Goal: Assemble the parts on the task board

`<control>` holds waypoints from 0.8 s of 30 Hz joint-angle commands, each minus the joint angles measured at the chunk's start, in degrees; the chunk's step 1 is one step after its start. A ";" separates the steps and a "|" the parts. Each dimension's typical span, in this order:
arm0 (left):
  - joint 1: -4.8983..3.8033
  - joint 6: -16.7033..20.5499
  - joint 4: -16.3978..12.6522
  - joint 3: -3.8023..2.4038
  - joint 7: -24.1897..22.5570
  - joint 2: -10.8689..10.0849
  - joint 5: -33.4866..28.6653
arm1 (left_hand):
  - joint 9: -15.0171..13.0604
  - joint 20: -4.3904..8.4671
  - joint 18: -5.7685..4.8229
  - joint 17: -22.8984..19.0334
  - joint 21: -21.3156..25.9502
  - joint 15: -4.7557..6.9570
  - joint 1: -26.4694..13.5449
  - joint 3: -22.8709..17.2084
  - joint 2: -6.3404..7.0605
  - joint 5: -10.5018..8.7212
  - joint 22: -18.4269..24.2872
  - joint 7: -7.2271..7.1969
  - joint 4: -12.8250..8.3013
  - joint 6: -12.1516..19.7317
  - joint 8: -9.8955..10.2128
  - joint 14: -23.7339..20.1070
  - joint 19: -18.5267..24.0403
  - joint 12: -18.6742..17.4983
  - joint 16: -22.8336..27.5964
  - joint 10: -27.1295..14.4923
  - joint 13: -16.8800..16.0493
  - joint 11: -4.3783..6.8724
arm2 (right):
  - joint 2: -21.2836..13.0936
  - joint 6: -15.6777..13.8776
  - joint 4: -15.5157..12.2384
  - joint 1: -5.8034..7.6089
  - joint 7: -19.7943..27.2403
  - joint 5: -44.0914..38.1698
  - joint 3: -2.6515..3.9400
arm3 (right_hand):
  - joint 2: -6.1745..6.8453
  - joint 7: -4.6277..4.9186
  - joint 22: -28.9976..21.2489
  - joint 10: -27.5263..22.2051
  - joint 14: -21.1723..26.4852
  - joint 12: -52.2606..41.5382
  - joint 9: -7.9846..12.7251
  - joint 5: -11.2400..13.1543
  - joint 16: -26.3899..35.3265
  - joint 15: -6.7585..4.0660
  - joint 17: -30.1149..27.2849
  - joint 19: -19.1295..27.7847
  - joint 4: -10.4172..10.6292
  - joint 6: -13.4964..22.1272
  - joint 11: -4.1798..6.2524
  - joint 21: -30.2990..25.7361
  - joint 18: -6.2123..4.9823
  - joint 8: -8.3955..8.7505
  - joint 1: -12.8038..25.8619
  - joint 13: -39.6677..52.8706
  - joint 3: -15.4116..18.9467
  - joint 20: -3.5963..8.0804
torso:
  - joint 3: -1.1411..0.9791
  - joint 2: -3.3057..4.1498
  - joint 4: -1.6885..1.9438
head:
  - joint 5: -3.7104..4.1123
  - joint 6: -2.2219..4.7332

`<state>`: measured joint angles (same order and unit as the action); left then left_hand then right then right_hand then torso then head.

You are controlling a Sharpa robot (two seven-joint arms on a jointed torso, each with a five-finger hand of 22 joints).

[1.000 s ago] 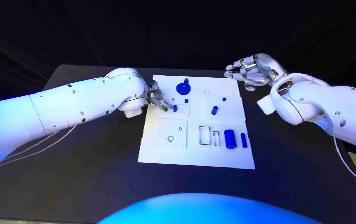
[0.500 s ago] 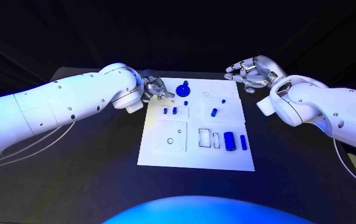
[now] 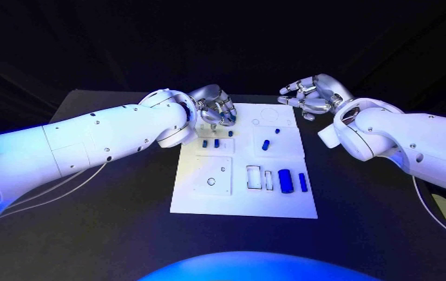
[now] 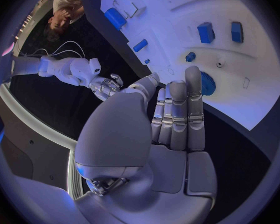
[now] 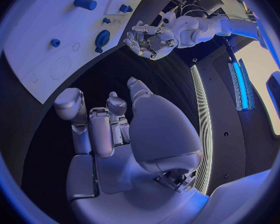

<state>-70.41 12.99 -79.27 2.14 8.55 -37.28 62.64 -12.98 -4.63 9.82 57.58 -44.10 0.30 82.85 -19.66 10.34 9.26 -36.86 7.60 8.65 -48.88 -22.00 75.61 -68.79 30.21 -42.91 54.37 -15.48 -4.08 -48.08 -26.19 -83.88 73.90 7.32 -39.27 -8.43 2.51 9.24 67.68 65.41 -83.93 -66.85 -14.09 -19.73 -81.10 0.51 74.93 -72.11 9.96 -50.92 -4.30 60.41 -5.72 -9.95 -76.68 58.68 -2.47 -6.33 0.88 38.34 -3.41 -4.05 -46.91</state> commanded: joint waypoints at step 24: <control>1.25 -7.42 6.45 0.88 -0.32 6.14 26.90 | 4.00 -0.06 -4.29 6.91 -25.00 -0.06 -0.72 1.59 1.46 -0.52 -27.20 -1.12 -0.13 -7.22 7.12 8.41 -11.21 -7.75 -20.95 1.19 6.18 -0.38 | 0.31 0.52 -0.19 -0.19 0.84 0.00 0.02 | -0.39 -0.06 0.06 -0.17 -2.10 0.18 0.12 -0.42 0.20 -0.42 0.60 0.42 -0.24 0.08 -0.03 -0.06 -1.09 -0.29 0.12 0.01 0.18 0.03 | 0.00 0.01 0.10 | 0.74 0.44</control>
<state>-69.17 7.96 -72.89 3.05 7.72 -31.37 86.64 -9.02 -4.68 6.27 64.43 -68.97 0.30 82.00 -18.39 12.08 8.97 -63.91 6.45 8.46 -55.74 -15.04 83.77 -79.85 22.62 -63.71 55.19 -9.35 -4.31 -47.83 -26.18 -84.01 73.76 7.57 -39.15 -8.44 2.51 9.24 67.68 65.41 -83.93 -66.86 -14.02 -19.95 -81.10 0.51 74.91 -72.12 9.96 -50.92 -4.30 60.40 -5.72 -9.95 -76.68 58.69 -2.47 -6.33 0.87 38.32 -3.31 -3.35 -46.47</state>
